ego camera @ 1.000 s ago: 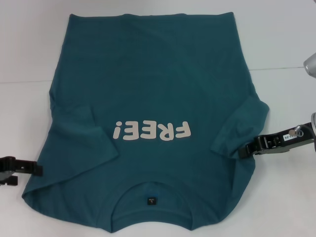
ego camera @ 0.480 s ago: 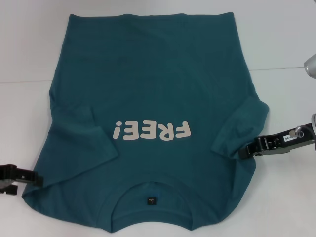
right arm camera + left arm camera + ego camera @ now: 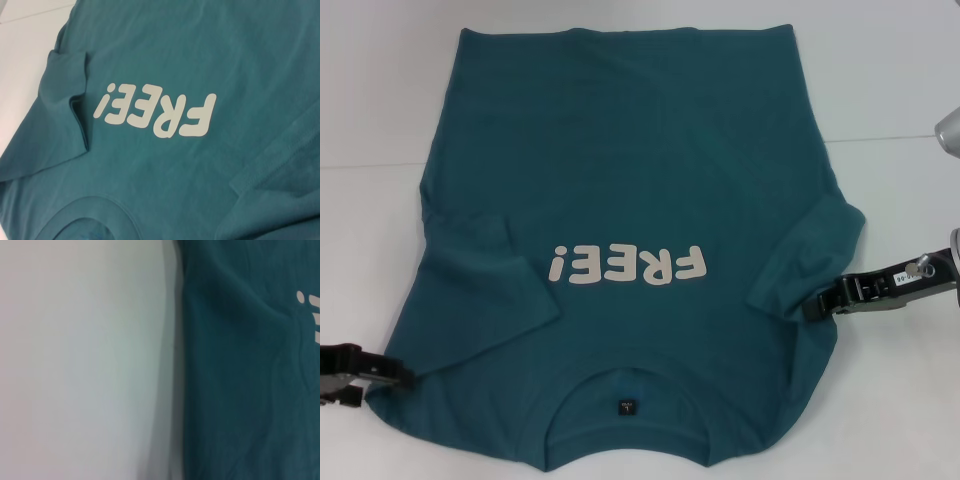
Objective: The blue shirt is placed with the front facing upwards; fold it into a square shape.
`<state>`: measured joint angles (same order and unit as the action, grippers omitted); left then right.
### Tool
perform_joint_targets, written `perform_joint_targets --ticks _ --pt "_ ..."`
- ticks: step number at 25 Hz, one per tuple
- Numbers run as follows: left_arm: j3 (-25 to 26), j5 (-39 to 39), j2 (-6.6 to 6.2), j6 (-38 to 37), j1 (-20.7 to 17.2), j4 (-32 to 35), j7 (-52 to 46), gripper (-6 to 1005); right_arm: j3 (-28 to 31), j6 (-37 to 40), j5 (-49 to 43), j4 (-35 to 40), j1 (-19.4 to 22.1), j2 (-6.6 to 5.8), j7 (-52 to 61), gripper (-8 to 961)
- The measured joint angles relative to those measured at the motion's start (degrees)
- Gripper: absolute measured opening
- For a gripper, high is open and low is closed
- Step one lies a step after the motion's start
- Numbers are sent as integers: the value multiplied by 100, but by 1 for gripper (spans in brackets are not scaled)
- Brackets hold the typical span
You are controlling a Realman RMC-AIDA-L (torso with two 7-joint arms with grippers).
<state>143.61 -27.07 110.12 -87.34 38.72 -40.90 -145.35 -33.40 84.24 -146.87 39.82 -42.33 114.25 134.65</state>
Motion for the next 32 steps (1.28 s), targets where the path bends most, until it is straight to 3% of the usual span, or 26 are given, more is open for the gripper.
perform_joint_targets --ticks 9,20,27,32 --pt "0 0 40 113 96 69 3 778 0 4 0 -1 -3 0 -4 36" --pt "-64 90 -1 396 242 416 -10 770 0 -23 0 16 -16 0 -9 36" --pt "-82 90 1 514 269 416 -18 699 0 -30 0 23 -43 0 -9 36" --pt "-87 90 1 550 284 417 -28 521 0 -31 0 26 -50 0 -9 35"
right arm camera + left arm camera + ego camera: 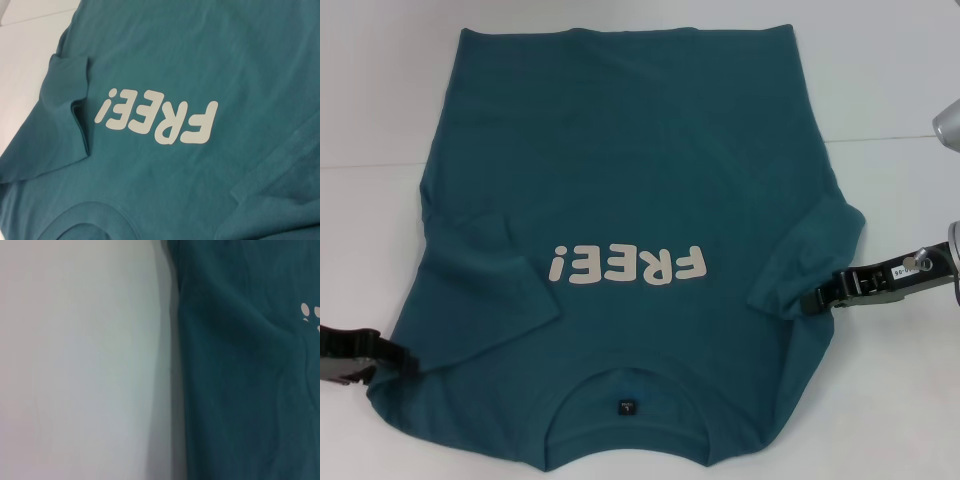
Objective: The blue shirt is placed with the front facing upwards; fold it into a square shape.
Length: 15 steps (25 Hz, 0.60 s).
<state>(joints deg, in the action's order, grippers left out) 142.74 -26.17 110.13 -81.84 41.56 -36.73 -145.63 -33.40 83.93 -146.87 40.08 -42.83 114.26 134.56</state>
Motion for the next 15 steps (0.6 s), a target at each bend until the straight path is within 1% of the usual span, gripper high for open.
perform_joint_targets --ticks 6,14,15 --pt "-188 121 8 166 7 7 -193 519 0 -6 0 0 -16 0 0 35" --pt "-214 133 21 213 11 9 -195 395 0 -9 0 0 -15 0 0 35" --pt "-216 135 27 212 11 8 -186 367 0 -9 0 0 -15 0 0 35"
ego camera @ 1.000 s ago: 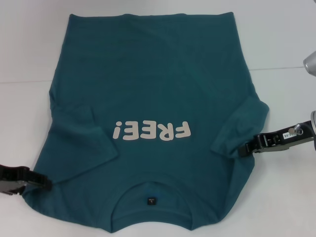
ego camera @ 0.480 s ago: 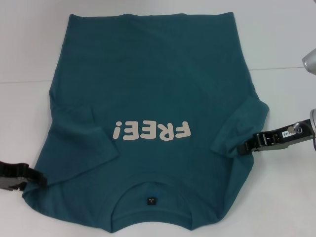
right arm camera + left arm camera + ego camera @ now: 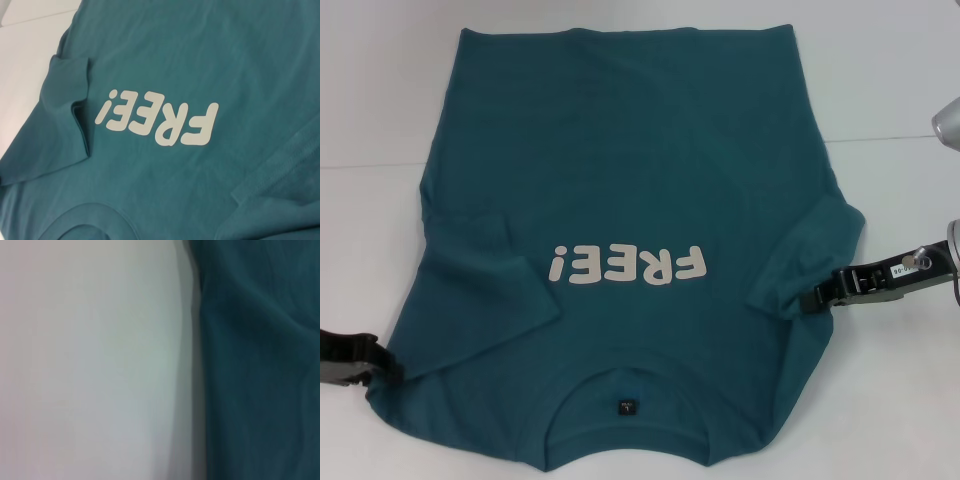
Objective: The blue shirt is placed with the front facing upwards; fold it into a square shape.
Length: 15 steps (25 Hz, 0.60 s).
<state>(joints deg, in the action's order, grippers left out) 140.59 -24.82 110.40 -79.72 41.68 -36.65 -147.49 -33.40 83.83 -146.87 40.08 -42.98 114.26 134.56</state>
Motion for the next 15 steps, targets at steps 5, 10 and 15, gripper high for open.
perform_joint_targets --ticks 5,10,15 --pt "-5 4 7 0 -2 0 33 234 0 1 0 -3 0 0 0 35" --pt "-26 9 11 0 -2 0 53 132 0 1 0 -6 7 0 0 35" --pt "-148 12 36 0 -2 0 70 76 0 1 0 -9 10 0 -1 35"
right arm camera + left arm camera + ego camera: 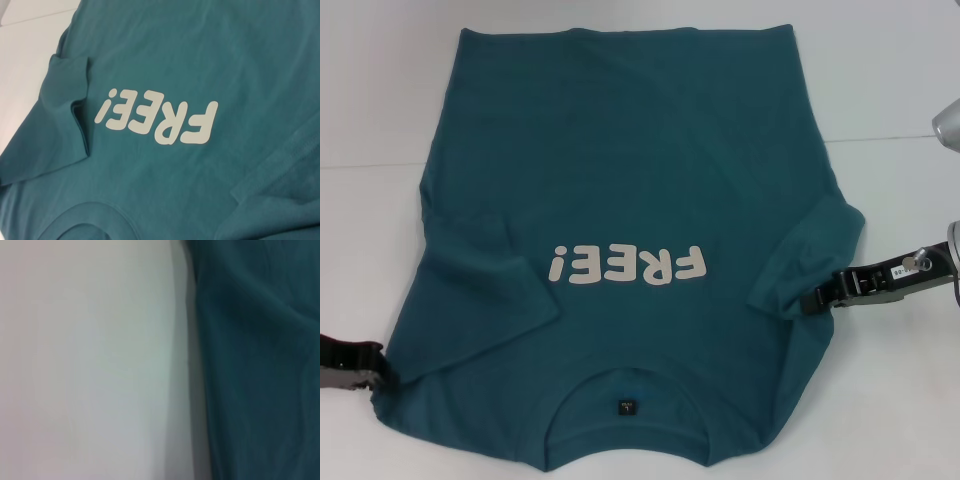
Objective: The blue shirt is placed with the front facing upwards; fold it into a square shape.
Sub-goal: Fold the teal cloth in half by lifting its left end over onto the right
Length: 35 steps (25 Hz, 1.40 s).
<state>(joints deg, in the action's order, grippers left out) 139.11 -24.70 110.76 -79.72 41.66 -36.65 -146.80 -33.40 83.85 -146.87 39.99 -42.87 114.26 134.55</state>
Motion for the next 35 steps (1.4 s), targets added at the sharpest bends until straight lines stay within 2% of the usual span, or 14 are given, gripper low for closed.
perform_joint_targets --ticks 12,21,35 --pt "-18 -1 103 -14 16 -50 209 40 8 0 144 -9 54 -15 -78 36" --pt "-15 -42 112 -36 16 -99 226 35 1 24 150 -2 60 -19 -139 35" --pt "83 -278 188 -377 -293 -641 647 38 36 395 149 249 132 -85 -598 36"
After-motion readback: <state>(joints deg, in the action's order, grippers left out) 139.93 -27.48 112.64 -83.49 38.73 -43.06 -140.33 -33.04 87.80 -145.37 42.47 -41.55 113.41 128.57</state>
